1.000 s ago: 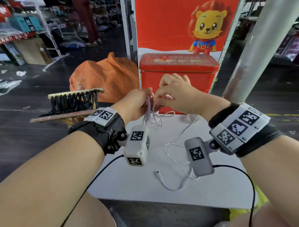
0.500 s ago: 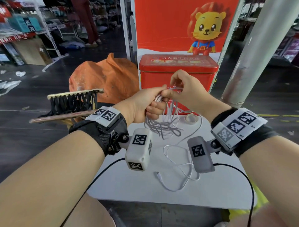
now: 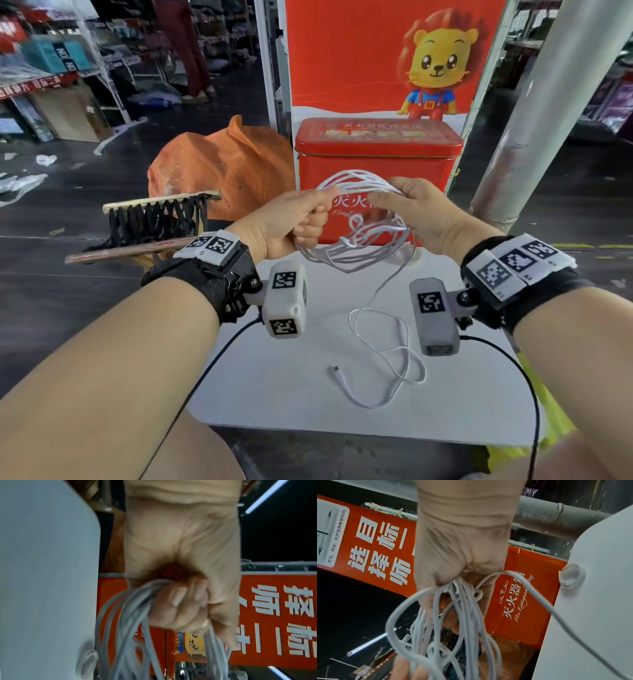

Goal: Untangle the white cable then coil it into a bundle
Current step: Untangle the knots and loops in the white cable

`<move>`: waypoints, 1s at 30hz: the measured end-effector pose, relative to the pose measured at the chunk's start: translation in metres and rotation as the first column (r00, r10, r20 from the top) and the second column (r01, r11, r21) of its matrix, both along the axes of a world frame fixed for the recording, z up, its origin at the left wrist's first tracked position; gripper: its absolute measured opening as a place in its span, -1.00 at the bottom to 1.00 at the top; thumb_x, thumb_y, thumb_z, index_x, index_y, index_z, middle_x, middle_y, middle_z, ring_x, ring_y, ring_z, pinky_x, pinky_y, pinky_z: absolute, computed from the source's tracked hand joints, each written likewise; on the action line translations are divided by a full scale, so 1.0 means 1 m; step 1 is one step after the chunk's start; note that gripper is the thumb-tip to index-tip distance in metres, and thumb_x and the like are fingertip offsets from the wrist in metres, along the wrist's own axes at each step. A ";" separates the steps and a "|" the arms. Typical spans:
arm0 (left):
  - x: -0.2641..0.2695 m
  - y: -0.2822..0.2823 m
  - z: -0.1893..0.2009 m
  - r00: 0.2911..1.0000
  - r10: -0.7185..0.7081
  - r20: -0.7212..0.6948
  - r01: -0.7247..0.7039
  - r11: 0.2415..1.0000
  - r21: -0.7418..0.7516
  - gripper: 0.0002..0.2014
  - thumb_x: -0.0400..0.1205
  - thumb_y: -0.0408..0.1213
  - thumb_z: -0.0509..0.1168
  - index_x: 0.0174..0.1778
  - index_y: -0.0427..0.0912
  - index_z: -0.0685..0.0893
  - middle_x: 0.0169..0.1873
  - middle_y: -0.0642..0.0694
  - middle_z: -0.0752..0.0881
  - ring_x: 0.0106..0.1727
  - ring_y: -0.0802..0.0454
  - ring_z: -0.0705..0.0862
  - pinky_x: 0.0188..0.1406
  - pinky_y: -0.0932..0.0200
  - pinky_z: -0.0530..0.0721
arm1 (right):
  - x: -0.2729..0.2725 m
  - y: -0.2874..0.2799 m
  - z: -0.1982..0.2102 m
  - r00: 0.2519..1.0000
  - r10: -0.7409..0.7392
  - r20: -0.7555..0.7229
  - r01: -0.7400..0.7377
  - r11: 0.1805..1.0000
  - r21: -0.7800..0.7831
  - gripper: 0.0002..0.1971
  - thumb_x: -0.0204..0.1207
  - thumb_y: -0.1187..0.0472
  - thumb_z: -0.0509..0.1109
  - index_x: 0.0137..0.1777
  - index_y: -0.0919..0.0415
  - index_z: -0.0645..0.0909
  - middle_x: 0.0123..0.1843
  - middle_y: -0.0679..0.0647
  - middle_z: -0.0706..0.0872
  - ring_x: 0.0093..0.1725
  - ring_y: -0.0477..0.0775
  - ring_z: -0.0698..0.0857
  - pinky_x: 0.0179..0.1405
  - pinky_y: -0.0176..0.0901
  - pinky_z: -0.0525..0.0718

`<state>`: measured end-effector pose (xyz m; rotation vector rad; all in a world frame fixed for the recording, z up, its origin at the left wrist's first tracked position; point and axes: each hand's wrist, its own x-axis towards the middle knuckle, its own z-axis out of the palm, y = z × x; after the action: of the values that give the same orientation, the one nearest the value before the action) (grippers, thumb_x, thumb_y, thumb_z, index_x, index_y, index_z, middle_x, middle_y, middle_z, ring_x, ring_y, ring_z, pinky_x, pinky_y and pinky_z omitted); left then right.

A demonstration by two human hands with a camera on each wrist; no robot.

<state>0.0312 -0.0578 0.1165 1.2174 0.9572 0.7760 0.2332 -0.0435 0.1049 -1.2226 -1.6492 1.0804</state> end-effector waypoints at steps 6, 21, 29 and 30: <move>-0.014 0.001 -0.005 0.969 -0.242 0.057 0.246 0.966 -0.080 -0.64 0.62 -0.07 0.24 -0.40 -0.09 0.28 -0.69 0.11 0.26 -0.71 0.25 0.20 -0.67 0.37 0.30 | 0.011 0.004 0.003 0.928 -0.037 0.372 -0.049 0.975 0.219 -0.68 0.49 0.14 0.48 -0.37 0.25 0.47 -0.55 -0.02 0.55 -0.64 -0.18 0.43 -0.64 -0.38 0.42; -0.007 0.010 -0.005 0.995 0.011 -0.104 -0.021 0.995 -0.093 -0.50 0.65 0.15 0.12 -0.51 -0.05 0.23 -0.67 0.10 0.19 -0.72 0.23 0.12 -0.75 0.38 0.14 | 0.007 0.009 -0.011 0.915 0.042 0.401 -0.062 0.997 0.036 -0.58 0.50 -0.13 0.37 -0.29 0.25 0.50 -0.52 0.00 0.47 -0.68 -0.21 0.46 -0.63 -0.37 0.40; -0.017 0.014 -0.010 0.968 0.242 0.059 -0.241 0.970 -0.025 -0.50 0.69 0.11 0.12 -0.50 -0.06 0.22 -0.69 0.08 0.19 -0.71 0.19 0.12 -0.75 0.33 0.09 | 0.018 0.008 -0.017 0.928 -0.058 0.368 0.011 0.992 0.129 -0.67 0.50 -0.13 0.34 -0.22 0.12 0.71 -0.42 0.01 0.59 -0.50 -0.15 0.47 -0.52 -0.43 0.43; -0.017 0.014 -0.011 0.960 0.268 0.081 -0.267 0.963 -0.023 -0.49 0.69 0.11 0.13 -0.51 -0.06 0.23 -0.69 0.08 0.20 -0.70 0.19 0.12 -0.75 0.32 0.11 | 0.020 0.008 -0.017 0.918 -0.058 0.392 0.006 0.991 0.134 -0.69 0.49 -0.12 0.37 -0.23 0.12 0.70 -0.42 -0.05 0.59 -0.48 -0.17 0.46 -0.50 -0.44 0.41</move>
<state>0.0140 -0.0436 0.1056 1.0478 1.0692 1.0249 0.2528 -0.0352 0.0881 -1.4435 -1.9600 0.7200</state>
